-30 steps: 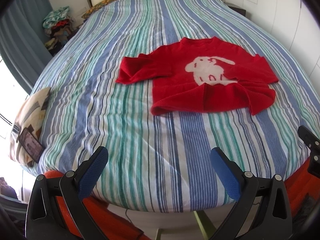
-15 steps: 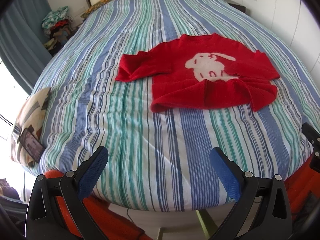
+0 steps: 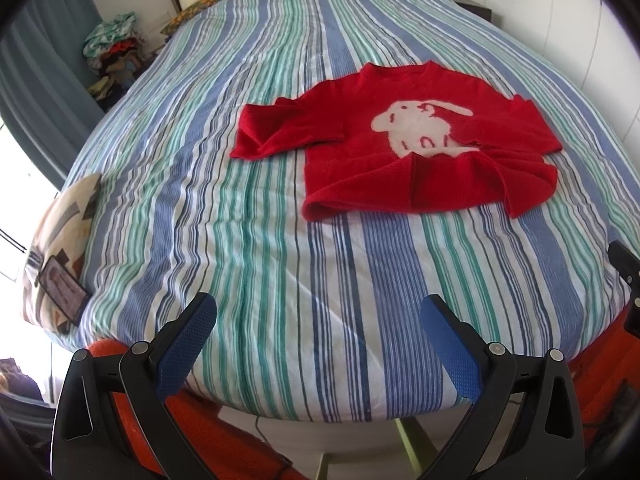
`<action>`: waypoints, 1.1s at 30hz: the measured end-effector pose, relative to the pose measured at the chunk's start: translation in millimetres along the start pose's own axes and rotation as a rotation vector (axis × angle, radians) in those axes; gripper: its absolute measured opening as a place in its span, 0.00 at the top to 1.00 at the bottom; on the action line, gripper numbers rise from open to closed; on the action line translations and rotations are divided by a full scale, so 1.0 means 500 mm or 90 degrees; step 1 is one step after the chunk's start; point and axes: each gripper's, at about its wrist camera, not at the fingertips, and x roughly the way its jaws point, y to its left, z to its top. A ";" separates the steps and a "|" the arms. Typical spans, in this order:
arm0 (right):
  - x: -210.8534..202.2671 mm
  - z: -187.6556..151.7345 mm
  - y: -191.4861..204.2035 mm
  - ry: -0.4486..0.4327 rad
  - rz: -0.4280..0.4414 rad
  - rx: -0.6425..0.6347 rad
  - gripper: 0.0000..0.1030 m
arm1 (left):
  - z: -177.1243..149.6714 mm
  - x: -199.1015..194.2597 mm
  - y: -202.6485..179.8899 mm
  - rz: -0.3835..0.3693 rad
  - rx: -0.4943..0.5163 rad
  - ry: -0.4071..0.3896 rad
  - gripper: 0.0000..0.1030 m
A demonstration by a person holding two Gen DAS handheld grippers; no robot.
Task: Fold small clothes
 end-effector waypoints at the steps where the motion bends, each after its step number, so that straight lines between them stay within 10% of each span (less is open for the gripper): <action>1: 0.001 0.000 0.000 0.001 0.000 0.000 0.00 | 0.000 0.001 -0.002 0.001 0.000 0.001 0.01; 11: 0.007 -0.003 -0.004 0.002 0.011 0.010 0.00 | 0.003 0.008 0.007 0.008 -0.003 0.005 0.01; 23: 0.215 0.008 0.067 0.077 0.244 0.016 0.01 | -0.010 0.037 0.070 0.015 -0.065 0.045 0.01; 26: 0.287 -0.002 0.029 0.126 0.363 0.221 0.02 | -0.018 0.029 0.067 0.020 -0.058 0.038 0.01; 33: 0.391 -0.080 -0.087 0.023 0.555 0.572 0.20 | -0.021 0.055 0.051 -0.004 -0.053 0.061 0.01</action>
